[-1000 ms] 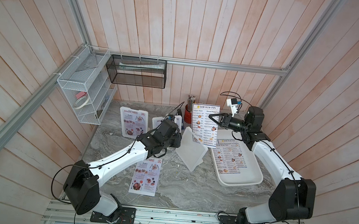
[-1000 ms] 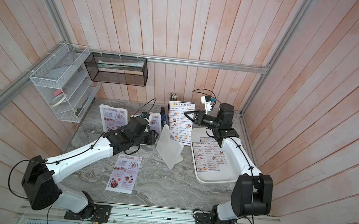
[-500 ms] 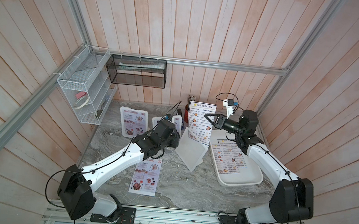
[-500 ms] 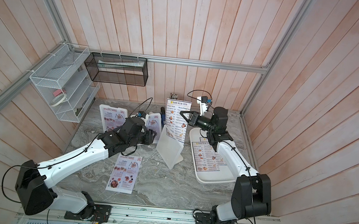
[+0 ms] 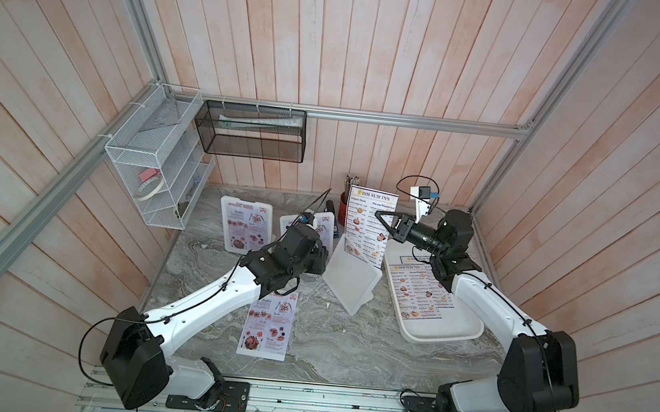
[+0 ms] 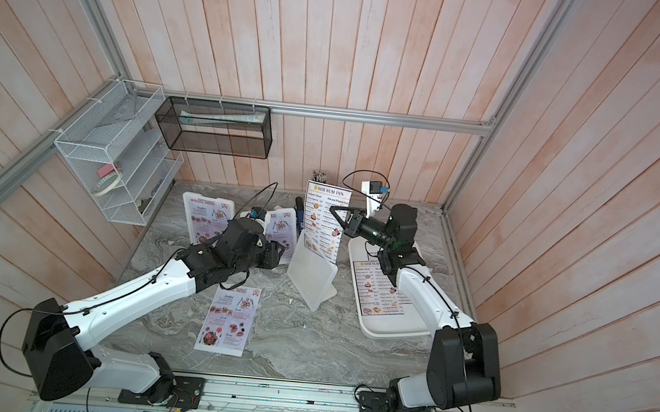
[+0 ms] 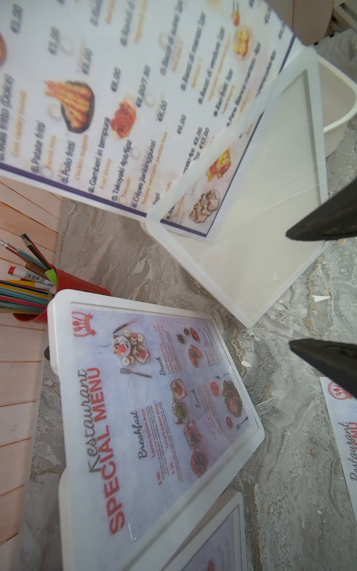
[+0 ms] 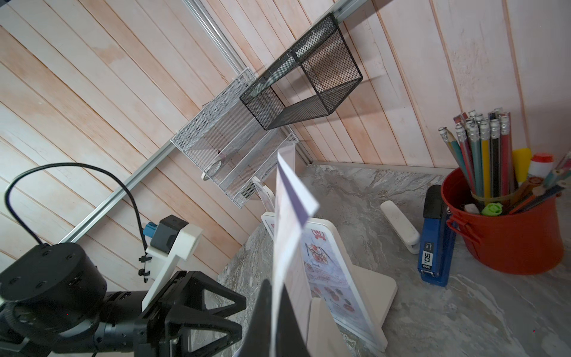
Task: Replace the menus in the menu holders
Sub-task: Insert the menu into the menu holder.
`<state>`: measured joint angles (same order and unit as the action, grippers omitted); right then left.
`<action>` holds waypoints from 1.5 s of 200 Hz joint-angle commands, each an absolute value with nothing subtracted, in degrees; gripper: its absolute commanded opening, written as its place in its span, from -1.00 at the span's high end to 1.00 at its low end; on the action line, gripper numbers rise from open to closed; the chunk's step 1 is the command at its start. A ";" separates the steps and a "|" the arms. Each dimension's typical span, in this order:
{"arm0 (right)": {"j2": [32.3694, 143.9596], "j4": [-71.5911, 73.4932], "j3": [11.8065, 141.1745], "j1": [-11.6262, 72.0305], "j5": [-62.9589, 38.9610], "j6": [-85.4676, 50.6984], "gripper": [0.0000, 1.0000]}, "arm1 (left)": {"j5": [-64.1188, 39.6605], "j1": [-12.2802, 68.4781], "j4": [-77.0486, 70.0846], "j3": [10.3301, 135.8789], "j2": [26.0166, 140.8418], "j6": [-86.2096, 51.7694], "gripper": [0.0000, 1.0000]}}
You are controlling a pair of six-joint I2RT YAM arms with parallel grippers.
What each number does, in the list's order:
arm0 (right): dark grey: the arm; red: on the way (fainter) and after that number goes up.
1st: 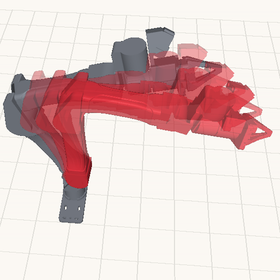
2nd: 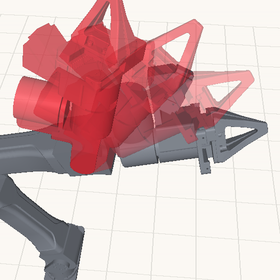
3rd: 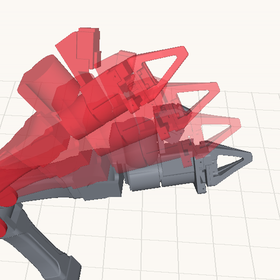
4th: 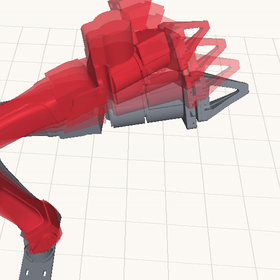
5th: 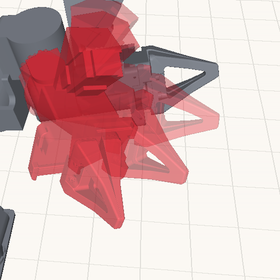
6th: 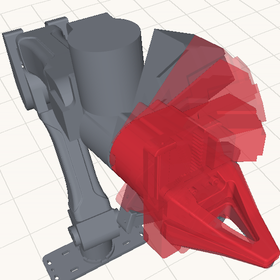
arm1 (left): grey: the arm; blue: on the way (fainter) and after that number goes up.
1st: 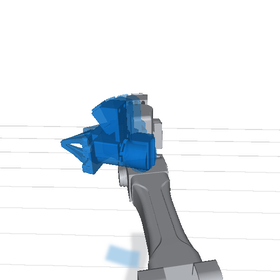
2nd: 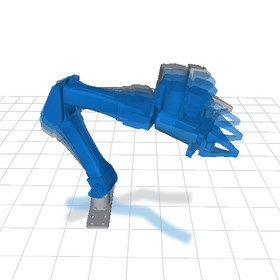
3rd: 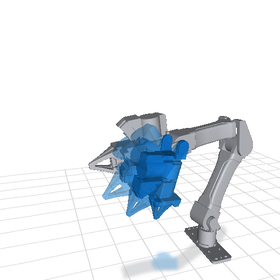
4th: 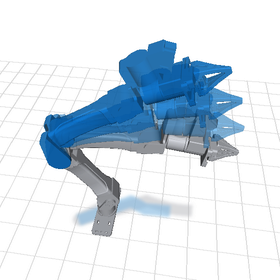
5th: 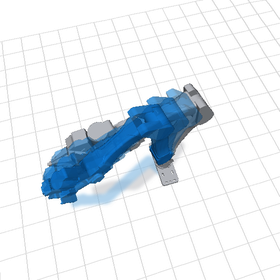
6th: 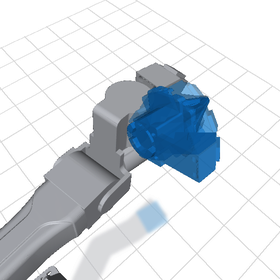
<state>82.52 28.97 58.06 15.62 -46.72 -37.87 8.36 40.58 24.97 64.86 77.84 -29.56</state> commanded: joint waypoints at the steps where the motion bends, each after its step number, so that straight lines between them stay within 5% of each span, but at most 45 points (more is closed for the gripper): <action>1: 80.70 33.43 56.55 16.42 -45.43 -37.36 1.00 | 9.79 40.78 25.69 63.82 76.15 -28.85 -0.07; 166: 75.86 52.75 44.71 18.10 -40.03 -39.86 1.00 | 9.86 39.79 25.32 61.70 75.37 -29.14 -0.07; 300: 69.40 47.16 39.71 19.00 -38.53 -36.42 0.91 | 9.10 39.46 24.42 62.97 76.99 -28.42 -0.07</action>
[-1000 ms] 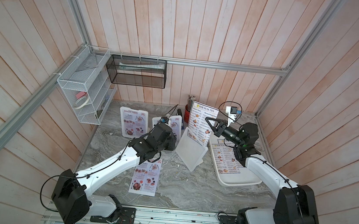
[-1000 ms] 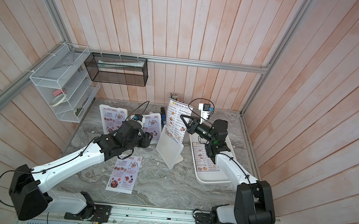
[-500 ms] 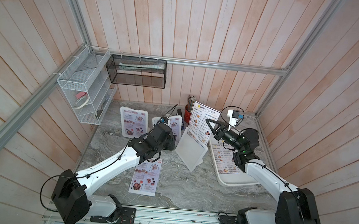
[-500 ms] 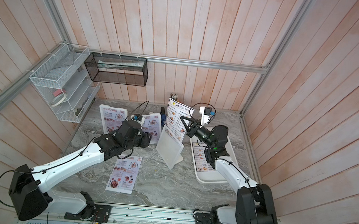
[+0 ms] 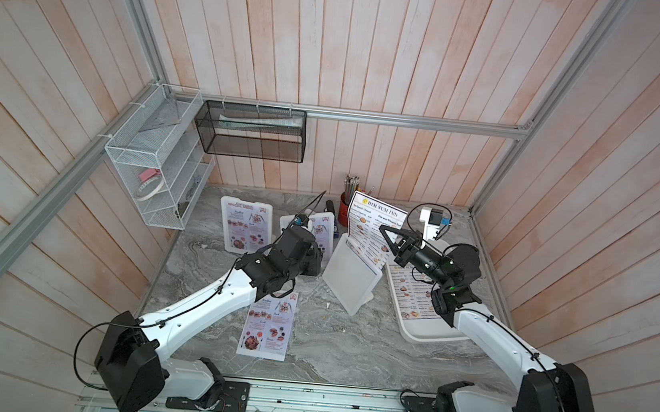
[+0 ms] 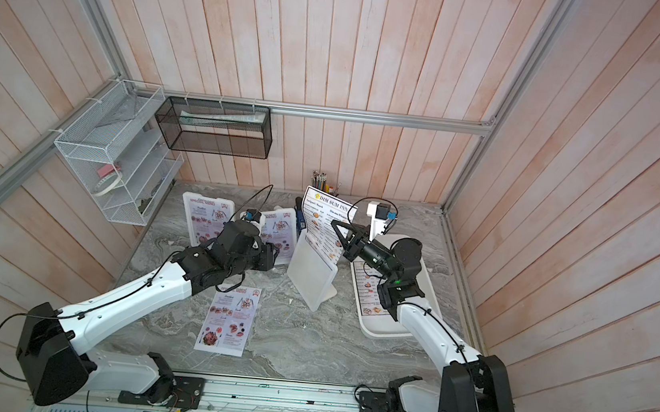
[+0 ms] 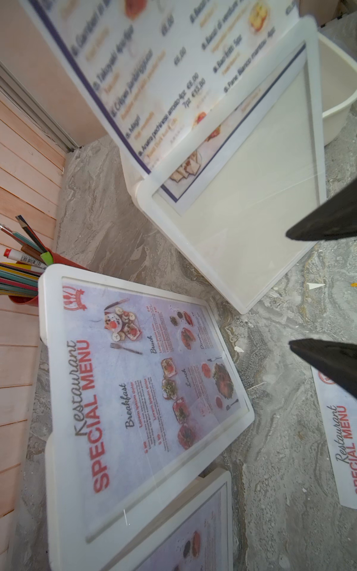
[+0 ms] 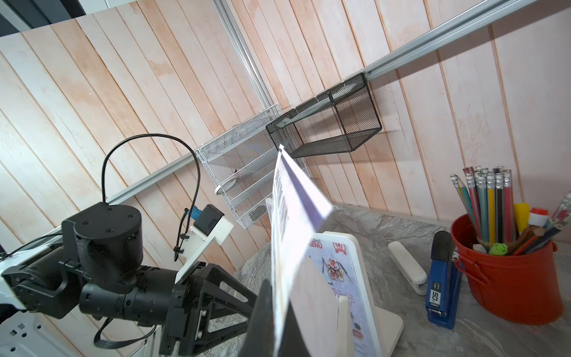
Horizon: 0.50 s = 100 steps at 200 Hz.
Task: Replace the menus in the menu holders
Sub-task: Insert the menu into the menu holder.
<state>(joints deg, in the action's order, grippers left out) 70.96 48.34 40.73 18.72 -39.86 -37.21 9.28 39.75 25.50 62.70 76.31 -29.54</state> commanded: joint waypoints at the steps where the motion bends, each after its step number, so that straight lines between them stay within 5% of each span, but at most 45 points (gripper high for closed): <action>1: 69.42 47.18 39.67 19.04 -38.52 -36.54 0.91 | 9.12 39.42 24.38 62.99 77.04 -28.45 -0.07; 100: 72.96 50.95 41.05 21.72 -35.54 -42.76 0.89 | 8.96 39.43 24.08 62.50 76.68 -28.39 -0.07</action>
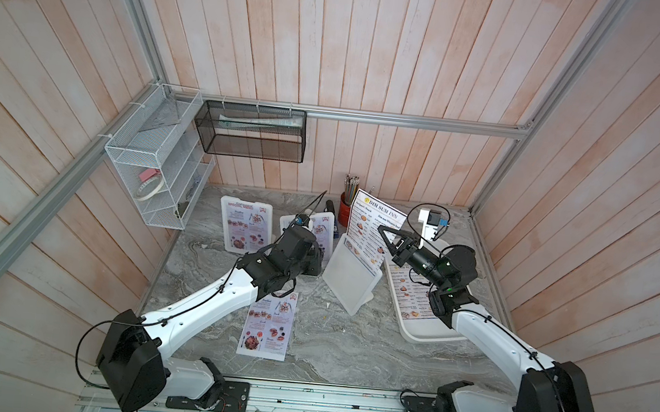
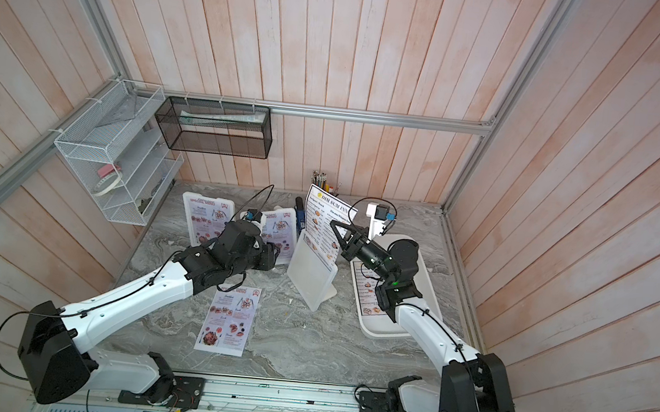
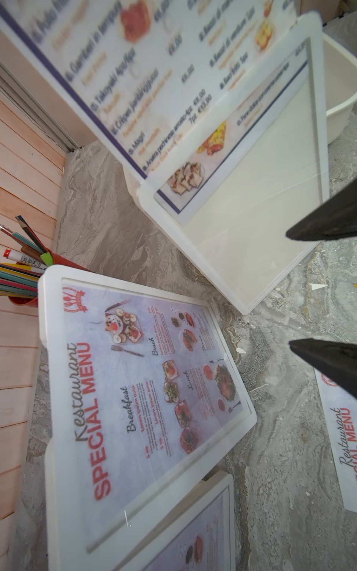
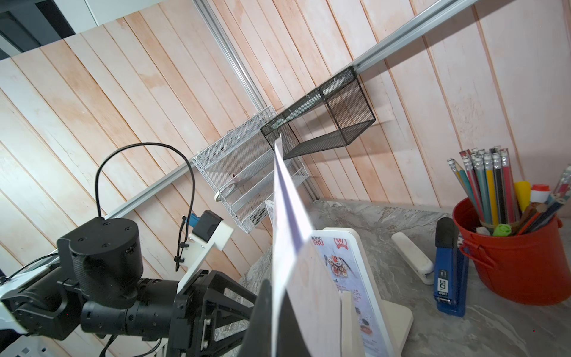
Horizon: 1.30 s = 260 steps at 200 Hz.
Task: Replace the menus in the menu holders
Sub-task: Insert the menu into the menu holder.
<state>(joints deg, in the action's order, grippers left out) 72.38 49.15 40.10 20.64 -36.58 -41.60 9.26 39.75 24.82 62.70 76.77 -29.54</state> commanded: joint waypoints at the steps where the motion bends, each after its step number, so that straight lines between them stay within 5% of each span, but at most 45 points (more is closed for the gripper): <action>1: 72.95 50.87 41.00 21.76 -35.52 -42.74 0.89 | 8.96 39.40 24.12 62.50 76.62 -28.39 -0.07; 139: 62.64 35.70 34.14 23.51 -31.14 -36.54 0.52 | 6.68 39.09 22.91 67.03 78.95 -26.46 -0.11; 260: 65.17 23.29 42.26 23.48 -30.76 -31.14 0.41 | 0.91 42.19 20.86 74.56 83.45 -25.90 -0.46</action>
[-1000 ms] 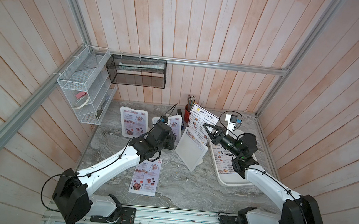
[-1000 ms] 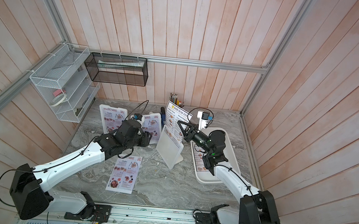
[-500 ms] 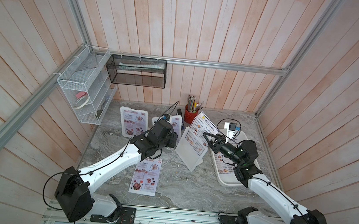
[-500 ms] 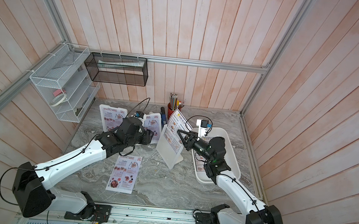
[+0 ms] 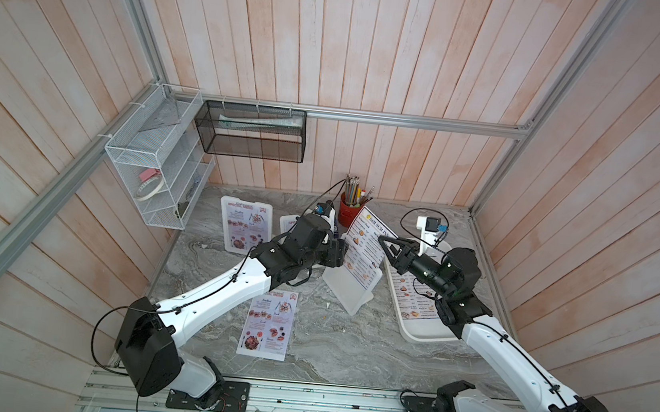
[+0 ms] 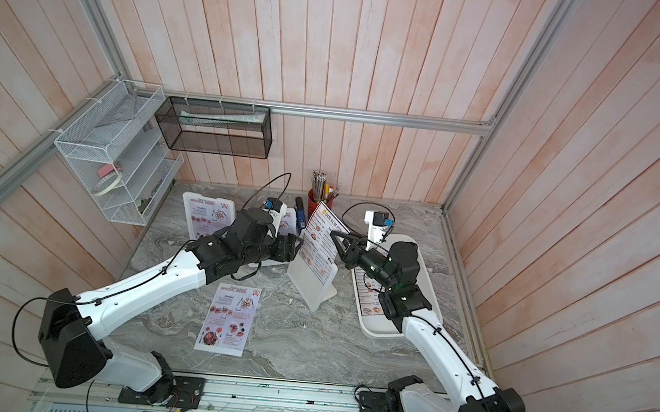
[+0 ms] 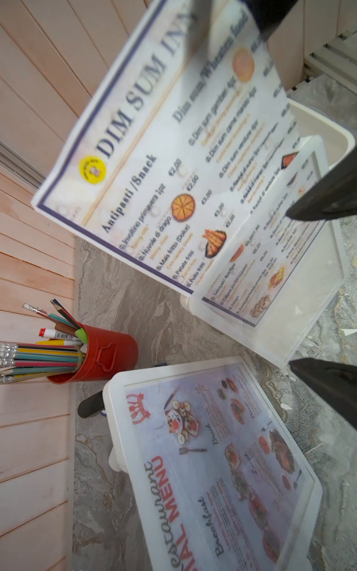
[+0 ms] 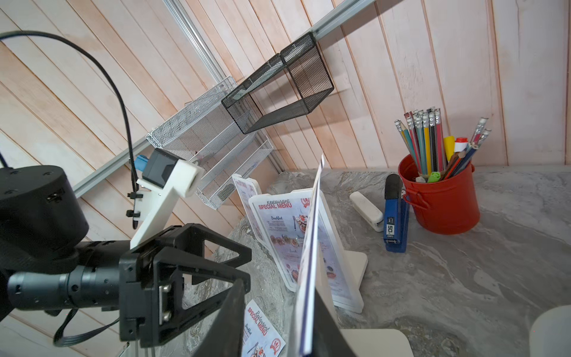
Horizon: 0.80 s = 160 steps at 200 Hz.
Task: Replace the menus in the menu holders
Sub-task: Insert the menu into the menu holder.
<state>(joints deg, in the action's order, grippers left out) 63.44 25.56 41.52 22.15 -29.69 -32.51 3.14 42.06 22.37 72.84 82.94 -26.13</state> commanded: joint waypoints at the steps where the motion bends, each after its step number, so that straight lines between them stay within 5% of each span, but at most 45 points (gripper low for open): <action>1: 65.24 23.33 42.18 23.61 -30.68 -31.17 0.41 | 0.85 42.19 20.84 74.54 83.47 -25.91 -0.47; 42: 63.70 25.02 37.11 26.02 -27.10 -32.41 0.57 | 0.79 42.20 21.27 79.06 83.99 -24.84 -0.56; 92: 58.84 20.86 37.19 25.85 -23.38 -29.49 0.26 | -2.66 42.27 20.60 83.31 86.99 -24.49 -0.81; 127: 58.78 17.92 40.08 23.23 -24.16 -27.99 0.24 | -2.61 42.71 21.10 85.66 89.32 -24.40 -1.00; 160: 61.91 19.68 40.95 22.63 -27.24 -28.63 0.55 | -1.63 42.66 22.33 86.43 90.73 -23.83 -1.00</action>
